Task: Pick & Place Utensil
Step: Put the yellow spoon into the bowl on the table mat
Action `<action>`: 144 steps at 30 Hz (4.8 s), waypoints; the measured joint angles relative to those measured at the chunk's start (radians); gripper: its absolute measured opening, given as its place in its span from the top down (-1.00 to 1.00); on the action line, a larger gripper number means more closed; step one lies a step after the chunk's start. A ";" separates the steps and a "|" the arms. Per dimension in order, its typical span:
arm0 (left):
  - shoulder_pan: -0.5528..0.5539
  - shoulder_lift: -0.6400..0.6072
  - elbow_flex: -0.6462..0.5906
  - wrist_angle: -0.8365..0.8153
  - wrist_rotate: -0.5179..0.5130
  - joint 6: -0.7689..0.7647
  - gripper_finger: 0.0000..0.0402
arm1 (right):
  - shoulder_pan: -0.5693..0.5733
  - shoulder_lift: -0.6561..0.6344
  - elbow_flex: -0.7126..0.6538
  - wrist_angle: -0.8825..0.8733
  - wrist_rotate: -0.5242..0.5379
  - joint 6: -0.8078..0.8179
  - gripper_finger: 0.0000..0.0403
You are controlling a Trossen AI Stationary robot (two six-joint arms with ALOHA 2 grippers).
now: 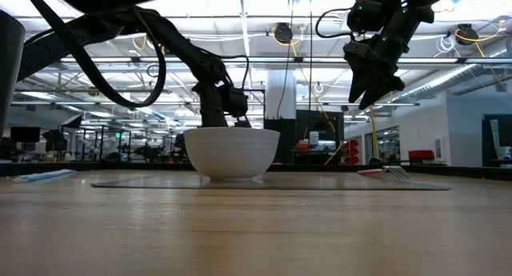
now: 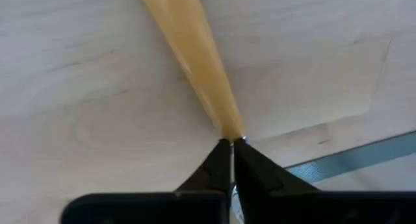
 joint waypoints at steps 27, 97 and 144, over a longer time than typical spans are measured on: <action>0.028 -0.002 -0.004 -0.030 0.125 0.029 0.26 | 0.000 0.000 0.000 0.000 0.000 -0.021 -0.04; -0.115 -0.006 0.000 -0.026 -0.160 0.194 0.94 | 0.000 0.000 -0.001 0.042 -0.004 -0.033 -0.04; -0.180 -0.066 0.031 -0.025 -0.235 0.434 0.99 | 0.000 0.000 -0.001 0.044 -0.004 -0.023 -0.04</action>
